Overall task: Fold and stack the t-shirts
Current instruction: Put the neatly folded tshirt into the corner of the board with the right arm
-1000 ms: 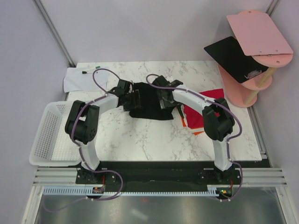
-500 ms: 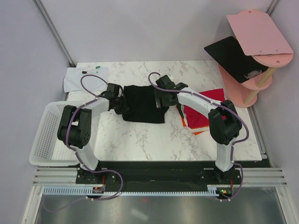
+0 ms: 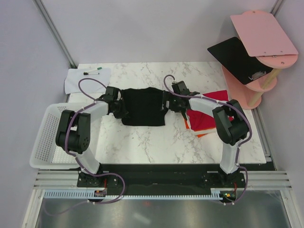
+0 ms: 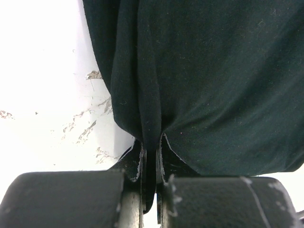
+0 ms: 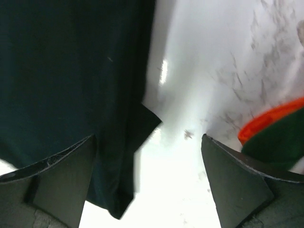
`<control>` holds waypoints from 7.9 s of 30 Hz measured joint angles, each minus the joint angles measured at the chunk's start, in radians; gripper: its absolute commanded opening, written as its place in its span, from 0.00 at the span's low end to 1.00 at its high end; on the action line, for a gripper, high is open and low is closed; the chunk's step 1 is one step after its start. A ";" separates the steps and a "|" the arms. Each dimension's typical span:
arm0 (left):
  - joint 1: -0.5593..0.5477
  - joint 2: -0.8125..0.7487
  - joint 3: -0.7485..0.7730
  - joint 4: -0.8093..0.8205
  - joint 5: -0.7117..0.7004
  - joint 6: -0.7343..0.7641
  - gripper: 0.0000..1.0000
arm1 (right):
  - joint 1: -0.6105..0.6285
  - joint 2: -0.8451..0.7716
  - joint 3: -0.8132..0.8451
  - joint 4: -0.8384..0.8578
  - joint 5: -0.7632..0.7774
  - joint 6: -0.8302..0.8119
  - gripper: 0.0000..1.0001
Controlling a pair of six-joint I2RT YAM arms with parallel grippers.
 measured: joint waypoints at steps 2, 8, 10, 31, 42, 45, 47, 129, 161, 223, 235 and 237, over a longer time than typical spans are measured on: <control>0.000 0.000 0.000 0.000 0.000 0.000 0.02 | -0.017 -0.005 -0.024 0.079 -0.056 0.029 0.97; 0.000 0.000 0.000 0.000 0.000 0.000 0.02 | -0.024 0.040 -0.060 0.292 -0.214 0.123 0.95; 0.000 0.000 0.000 0.000 0.000 0.001 0.02 | -0.020 0.063 -0.060 0.348 -0.252 0.150 0.95; 0.000 -0.122 -0.002 -0.103 -0.051 -0.003 1.00 | 0.084 0.120 0.064 0.154 -0.176 0.064 0.00; 0.000 -0.426 0.023 -0.212 -0.177 -0.001 1.00 | 0.090 0.065 0.287 -0.233 -0.027 -0.153 0.00; 0.000 -0.414 0.022 -0.237 -0.180 -0.001 1.00 | 0.090 0.031 0.321 -0.309 0.007 -0.195 0.00; 0.000 -0.401 0.022 -0.241 -0.179 -0.001 1.00 | 0.090 0.000 0.325 -0.359 0.043 -0.217 0.00; -0.599 0.253 0.345 0.350 0.149 -0.285 0.02 | -0.401 -0.510 0.002 -0.489 0.270 -0.340 0.98; -0.721 0.218 0.428 0.333 0.126 -0.293 0.35 | -0.401 -0.278 -0.047 -0.364 0.518 -0.322 0.98; -0.430 -0.364 -0.072 -0.196 -0.184 -0.195 0.95 | -0.208 0.030 0.090 -0.351 0.351 -0.250 0.00; -0.430 -0.364 -0.072 -0.195 -0.182 -0.195 0.95 | -0.298 -0.094 -0.099 -0.393 0.468 -0.246 0.00; -0.430 -0.364 -0.072 -0.195 -0.180 -0.195 0.95 | -0.328 -0.114 -0.127 -0.405 0.479 -0.241 0.00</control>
